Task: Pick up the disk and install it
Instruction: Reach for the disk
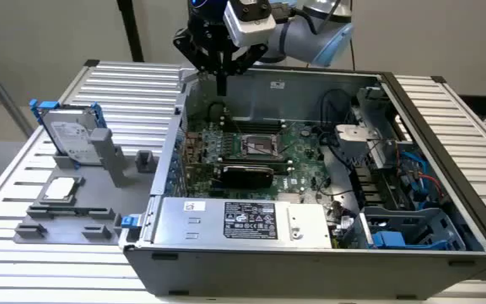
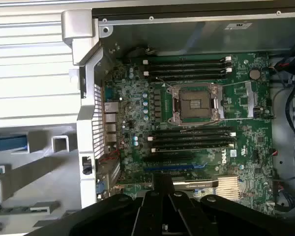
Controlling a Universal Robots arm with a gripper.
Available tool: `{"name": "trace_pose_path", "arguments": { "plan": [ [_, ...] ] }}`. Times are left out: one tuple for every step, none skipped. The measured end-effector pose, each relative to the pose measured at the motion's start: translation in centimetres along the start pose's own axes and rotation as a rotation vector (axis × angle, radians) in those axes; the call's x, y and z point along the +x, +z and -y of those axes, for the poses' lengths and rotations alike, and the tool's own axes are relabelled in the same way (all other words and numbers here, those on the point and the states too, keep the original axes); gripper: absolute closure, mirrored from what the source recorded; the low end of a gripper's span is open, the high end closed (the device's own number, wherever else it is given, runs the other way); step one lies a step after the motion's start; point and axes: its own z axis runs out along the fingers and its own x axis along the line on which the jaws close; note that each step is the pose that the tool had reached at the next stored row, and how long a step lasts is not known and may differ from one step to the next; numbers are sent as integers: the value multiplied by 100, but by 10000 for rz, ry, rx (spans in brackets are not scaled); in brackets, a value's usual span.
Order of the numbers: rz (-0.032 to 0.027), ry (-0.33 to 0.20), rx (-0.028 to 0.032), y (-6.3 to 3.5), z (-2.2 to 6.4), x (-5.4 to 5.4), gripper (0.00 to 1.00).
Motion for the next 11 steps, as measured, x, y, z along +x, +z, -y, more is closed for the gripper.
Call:
{"name": "trace_pose_path", "arguments": {
  "plan": [
    [0,0,0,0,0,0,100],
    [0,0,0,0,0,0,100],
    [0,0,1,0,0,0,100],
    [0,0,0,0,0,0,100],
    [-1,0,0,0,0,0,100],
    [0,0,0,0,1,0,100],
    [0,0,0,0,1,0,100],
    [0,0,0,0,1,0,100],
    [0,0,0,0,1,0,100],
    [0,0,0,0,1,0,100],
    [0,0,0,0,1,0,100]
  ]
}}
